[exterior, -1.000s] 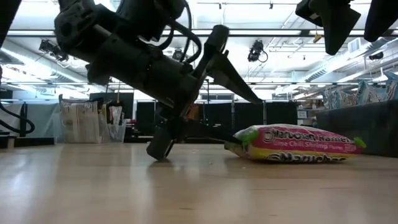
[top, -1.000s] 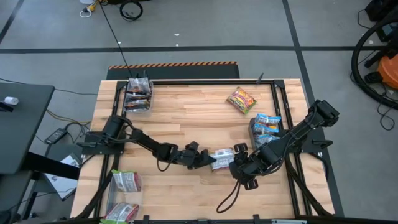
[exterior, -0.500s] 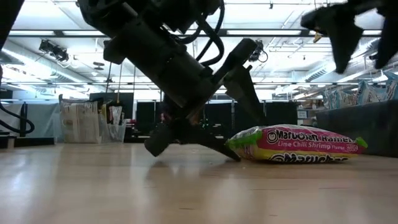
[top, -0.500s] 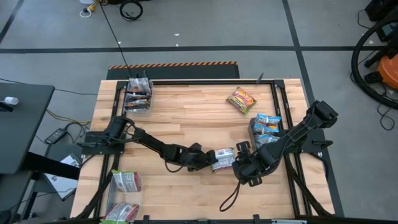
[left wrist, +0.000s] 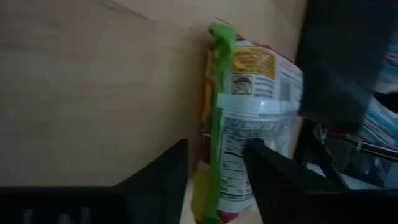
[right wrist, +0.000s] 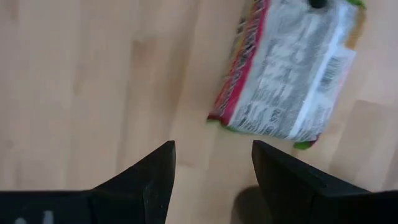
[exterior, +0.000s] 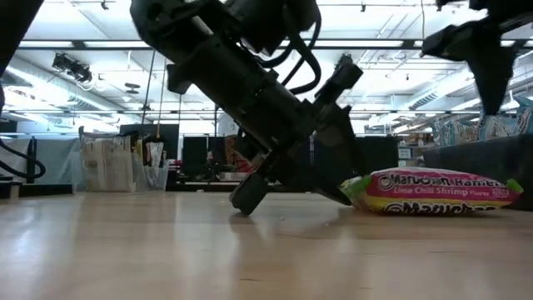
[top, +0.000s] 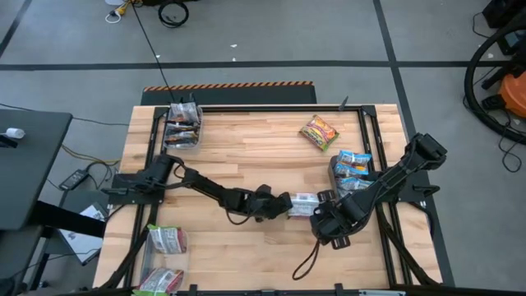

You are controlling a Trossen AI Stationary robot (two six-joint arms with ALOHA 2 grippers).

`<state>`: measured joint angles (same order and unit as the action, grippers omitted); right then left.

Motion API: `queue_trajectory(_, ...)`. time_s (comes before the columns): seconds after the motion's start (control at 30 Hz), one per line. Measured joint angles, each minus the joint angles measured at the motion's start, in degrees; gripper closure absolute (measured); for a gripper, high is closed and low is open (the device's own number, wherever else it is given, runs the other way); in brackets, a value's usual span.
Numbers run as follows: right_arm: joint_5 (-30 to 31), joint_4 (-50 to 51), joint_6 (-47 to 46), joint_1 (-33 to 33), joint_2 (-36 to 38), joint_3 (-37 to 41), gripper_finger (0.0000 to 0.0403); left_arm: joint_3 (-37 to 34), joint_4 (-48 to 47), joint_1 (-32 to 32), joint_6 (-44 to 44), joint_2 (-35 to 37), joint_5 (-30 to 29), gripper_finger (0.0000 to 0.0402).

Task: Sort Maruchan noodles
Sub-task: Put the green noodle pack into the bottom transparent bin

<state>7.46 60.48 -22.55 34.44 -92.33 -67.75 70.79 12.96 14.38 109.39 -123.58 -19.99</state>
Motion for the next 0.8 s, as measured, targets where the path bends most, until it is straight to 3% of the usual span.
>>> queue_trajectory(0.2, -1.1, 5.2, -3.1, 2.7, 0.0, -3.6, 0.0189, 4.1, -0.4, -1.6, -1.4, -2.4, 4.6, 0.0278)
queue_trajectory(0.33, -1.0, 5.8, -5.8, 4.1, 0.1, -4.4, 0.0195, 5.4, -0.8, -1.8, -4.0, -2.8, 5.5, 0.0261)
queue_trajectory(0.47, 4.0, 2.5, -6.6, 5.2, -0.2, -1.2, 0.0201, 5.5, -3.6, -2.1, -3.9, -2.8, 8.5, 0.0229)
queue_trajectory(0.8, 4.9, 0.5, 14.4, -2.6, -0.3, 5.8, 0.021, 5.1, -7.9, -2.1, -6.8, 0.3, 8.5, 0.0191)
